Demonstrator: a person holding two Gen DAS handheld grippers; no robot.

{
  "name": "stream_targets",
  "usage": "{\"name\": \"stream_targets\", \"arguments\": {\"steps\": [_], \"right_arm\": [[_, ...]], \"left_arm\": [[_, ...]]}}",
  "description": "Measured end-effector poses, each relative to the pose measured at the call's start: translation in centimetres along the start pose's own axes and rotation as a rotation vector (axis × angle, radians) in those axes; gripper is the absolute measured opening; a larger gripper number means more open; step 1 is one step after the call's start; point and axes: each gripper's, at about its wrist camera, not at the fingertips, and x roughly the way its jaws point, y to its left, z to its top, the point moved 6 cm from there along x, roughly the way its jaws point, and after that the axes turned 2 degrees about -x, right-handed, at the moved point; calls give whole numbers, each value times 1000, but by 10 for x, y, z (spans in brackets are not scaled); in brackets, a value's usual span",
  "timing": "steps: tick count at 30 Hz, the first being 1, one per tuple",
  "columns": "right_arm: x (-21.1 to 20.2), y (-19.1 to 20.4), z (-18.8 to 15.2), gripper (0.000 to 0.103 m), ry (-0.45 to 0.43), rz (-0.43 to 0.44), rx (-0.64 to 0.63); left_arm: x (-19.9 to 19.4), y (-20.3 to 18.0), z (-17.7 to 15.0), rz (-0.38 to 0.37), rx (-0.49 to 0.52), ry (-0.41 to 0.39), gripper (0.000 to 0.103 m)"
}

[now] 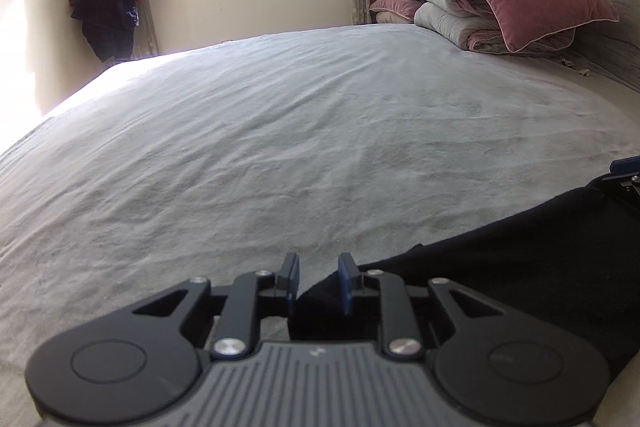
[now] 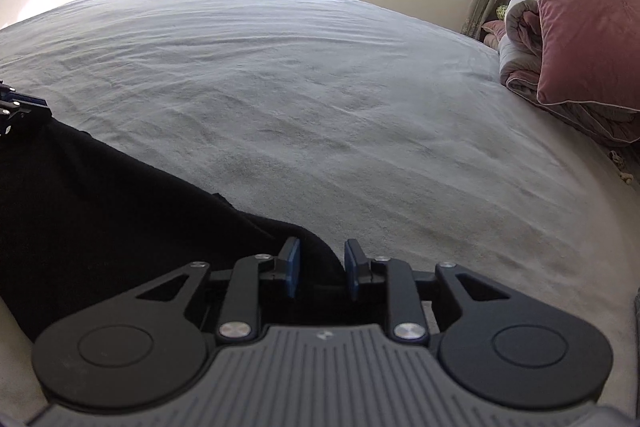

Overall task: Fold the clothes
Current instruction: 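Grasp the shirt ends with both grippers and lift it off the bed, then lay the black shirt down folded in half and open both grippers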

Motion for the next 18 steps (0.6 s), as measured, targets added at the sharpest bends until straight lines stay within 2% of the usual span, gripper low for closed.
{"name": "stream_targets", "arguments": {"steps": [3, 4, 5, 9, 13, 15, 16, 17, 18], "right_arm": [[-5, -26, 6, 38, -21, -16, 95], [-7, -35, 6, 38, -26, -4, 137], [-9, -43, 5, 38, -28, 12, 181], [-14, -60, -4, 39, -20, 112, 348], [-8, -62, -17, 42, 11, 204, 494], [-2, -58, -22, 42, 16, 231, 540], [0, -55, -24, 41, 14, 245, 559], [3, -53, -26, 24, 11, 259, 578], [4, -50, -27, 8, 6, 276, 596]], "left_arm": [[-10, 11, 3, -4, -50, -11, 33], [-13, 14, 4, -10, -67, -12, 39], [-17, 18, 4, -16, -86, -14, 41], [-19, 39, -6, -101, -283, 26, 41], [-6, 54, -23, -147, -461, 65, 41], [0, 53, -29, -213, -533, 68, 37], [2, 53, -32, -247, -569, 70, 17], [5, 52, -35, -279, -605, 71, 6], [5, 54, -36, -278, -629, 53, 6]]}}
